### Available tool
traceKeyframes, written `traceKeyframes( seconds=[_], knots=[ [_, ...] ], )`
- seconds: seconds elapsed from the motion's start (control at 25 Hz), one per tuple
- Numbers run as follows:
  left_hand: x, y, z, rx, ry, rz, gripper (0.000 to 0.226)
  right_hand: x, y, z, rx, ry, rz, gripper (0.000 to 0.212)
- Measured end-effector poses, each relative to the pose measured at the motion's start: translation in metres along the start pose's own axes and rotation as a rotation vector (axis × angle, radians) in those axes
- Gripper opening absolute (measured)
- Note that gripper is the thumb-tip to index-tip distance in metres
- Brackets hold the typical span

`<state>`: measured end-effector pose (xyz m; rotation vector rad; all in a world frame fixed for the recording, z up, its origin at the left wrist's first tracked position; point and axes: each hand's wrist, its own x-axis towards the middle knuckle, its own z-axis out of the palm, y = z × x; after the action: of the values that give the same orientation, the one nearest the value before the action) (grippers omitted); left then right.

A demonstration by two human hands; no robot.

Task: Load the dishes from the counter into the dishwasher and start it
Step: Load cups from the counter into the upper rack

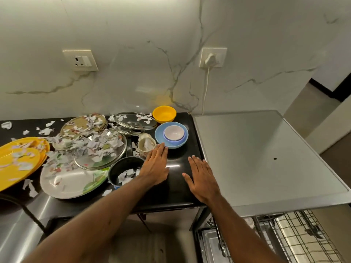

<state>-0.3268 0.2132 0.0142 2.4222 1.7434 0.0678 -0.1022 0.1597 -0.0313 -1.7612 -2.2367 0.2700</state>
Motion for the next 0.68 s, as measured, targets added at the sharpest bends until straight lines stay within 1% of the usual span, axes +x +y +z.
traceKeyframes(
  seconds=[0.16, 0.28, 0.36, 0.48, 0.6, 0.68],
  knots=[
    [0.012, -0.038, -0.014, -0.162, 0.097, -0.173, 0.096, 0.016, -0.021, 0.009, -0.003, -0.027, -0.033, 0.075],
    [0.022, -0.068, -0.018, -0.243, 0.080, -0.306, 0.103, 0.027, -0.036, 0.016, 0.006, -0.026, -0.027, 0.075],
    [0.028, -0.082, -0.019, -0.272, 0.041, -0.321, 0.100, 0.031, -0.047, 0.020, 0.012, -0.020, -0.025, 0.074],
    [0.034, -0.089, -0.022, -0.359, 0.029, -0.330, 0.094, 0.035, -0.058, 0.023, 0.026, -0.029, -0.033, 0.073],
    [0.040, -0.095, -0.021, -0.415, 0.008, -0.367, 0.102, 0.043, -0.064, 0.024, 0.040, -0.047, -0.035, 0.073],
    [0.044, -0.098, -0.018, -0.431, -0.012, -0.374, 0.102, 0.047, -0.067, 0.022, 0.072, -0.050, -0.023, 0.073]
  ],
)
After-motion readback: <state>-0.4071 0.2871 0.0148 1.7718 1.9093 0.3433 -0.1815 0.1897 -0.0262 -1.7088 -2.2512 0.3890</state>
